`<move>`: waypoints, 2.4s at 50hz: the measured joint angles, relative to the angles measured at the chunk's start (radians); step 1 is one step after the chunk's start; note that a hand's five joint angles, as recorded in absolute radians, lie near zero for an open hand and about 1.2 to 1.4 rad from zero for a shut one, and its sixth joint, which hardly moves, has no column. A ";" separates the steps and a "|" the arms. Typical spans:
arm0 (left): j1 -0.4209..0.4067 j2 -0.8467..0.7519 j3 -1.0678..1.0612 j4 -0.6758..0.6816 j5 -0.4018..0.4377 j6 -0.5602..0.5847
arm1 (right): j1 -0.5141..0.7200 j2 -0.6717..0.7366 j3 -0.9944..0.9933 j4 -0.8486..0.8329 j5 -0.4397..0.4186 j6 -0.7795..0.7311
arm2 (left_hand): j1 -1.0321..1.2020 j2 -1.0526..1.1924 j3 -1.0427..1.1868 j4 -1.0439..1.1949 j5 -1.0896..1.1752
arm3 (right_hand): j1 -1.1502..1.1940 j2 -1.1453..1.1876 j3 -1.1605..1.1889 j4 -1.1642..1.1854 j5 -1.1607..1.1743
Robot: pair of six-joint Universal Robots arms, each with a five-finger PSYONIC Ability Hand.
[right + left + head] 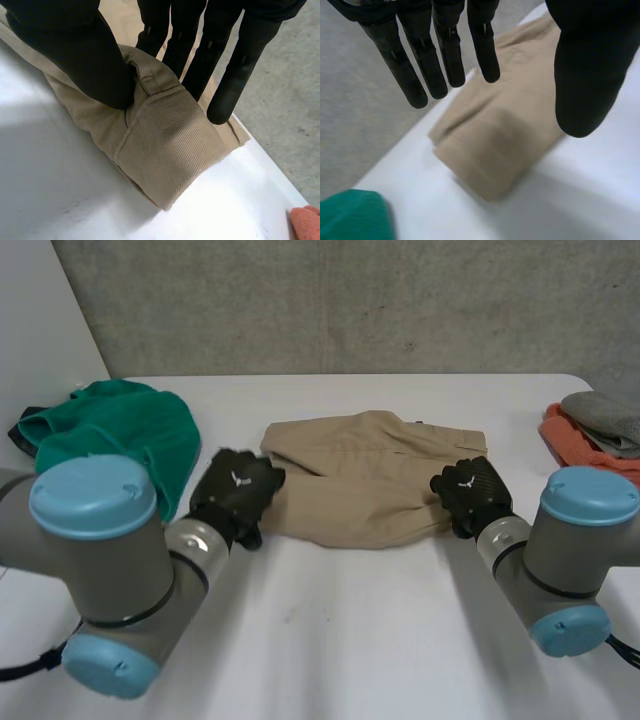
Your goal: Fold the laundry.
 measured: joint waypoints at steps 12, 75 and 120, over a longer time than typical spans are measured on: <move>0.025 -0.238 0.137 0.032 0.057 0.008 | -0.003 -0.035 0.015 0.053 0.000 0.003 | 0.014 0.033 0.031 0.031 0.032 | 0.000 0.000 0.000 0.000 0.000; -0.018 0.075 0.214 -0.485 0.032 0.037 | -0.004 -0.329 -0.221 0.859 0.015 -0.309 | 0.546 0.615 0.610 0.615 0.569 | -0.001 0.002 0.017 0.004 0.020; -0.021 -0.271 0.413 0.155 -0.119 0.239 | 0.014 0.133 -0.537 0.177 0.053 -0.126 | 0.546 0.619 0.615 0.616 0.591 | -0.001 0.008 0.037 0.004 0.043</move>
